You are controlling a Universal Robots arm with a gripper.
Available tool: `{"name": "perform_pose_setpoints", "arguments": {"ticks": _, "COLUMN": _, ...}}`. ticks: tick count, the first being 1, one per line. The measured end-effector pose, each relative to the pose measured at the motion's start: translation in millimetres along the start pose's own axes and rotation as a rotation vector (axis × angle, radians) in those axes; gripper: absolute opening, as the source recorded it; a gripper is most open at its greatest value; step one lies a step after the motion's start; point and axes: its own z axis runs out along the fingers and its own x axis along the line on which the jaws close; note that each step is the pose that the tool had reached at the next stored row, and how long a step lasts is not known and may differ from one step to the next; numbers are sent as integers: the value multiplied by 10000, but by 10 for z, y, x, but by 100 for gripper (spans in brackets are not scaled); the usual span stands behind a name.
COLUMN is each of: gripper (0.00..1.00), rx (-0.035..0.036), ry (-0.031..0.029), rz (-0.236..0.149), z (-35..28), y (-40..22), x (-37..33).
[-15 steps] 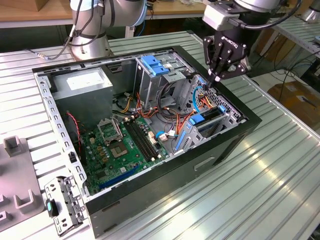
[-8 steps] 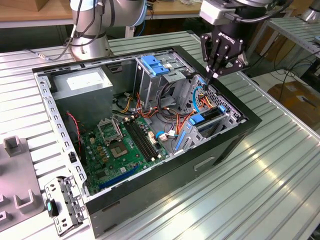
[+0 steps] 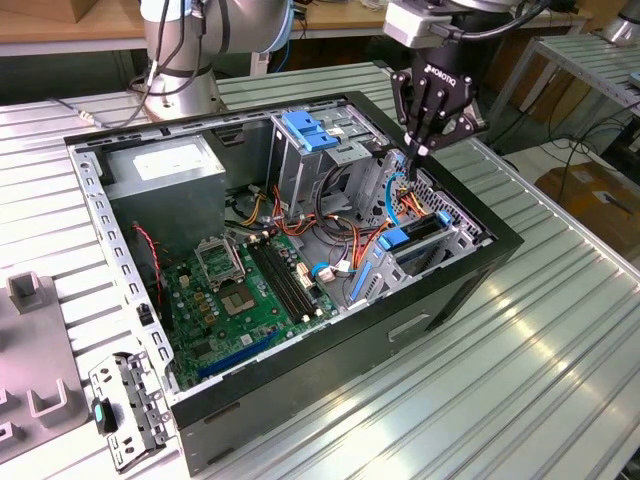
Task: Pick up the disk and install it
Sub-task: 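Insert the second disk wire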
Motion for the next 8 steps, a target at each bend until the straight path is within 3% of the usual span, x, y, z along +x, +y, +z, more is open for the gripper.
{"name": "perform_pose_setpoints", "arguments": {"ticks": 3, "gripper": 11, "rx": 3, "ry": 199, "rz": 1, "z": 38, "y": -8, "x": -9}}
{"name": "perform_pose_setpoints", "arguments": {"ticks": 4, "gripper": 24, "rx": 4, "ry": 252, "rz": 0, "z": 50, "y": -11, "x": -14}}
{"name": "perform_pose_setpoints", "arguments": {"ticks": 6, "gripper": 24, "rx": 6, "ry": 328, "rz": 1, "z": 70, "y": -15, "x": -18}}
{"name": "perform_pose_setpoints", "arguments": {"ticks": 7, "gripper": 30, "rx": 7, "ry": 355, "rz": -1, "z": 80, "y": -17, "x": -20}}
{"name": "perform_pose_setpoints", "arguments": {"ticks": 8, "gripper": 30, "rx": 7, "ry": 397, "rz": 0, "z": 99, "y": -18, "x": -22}}
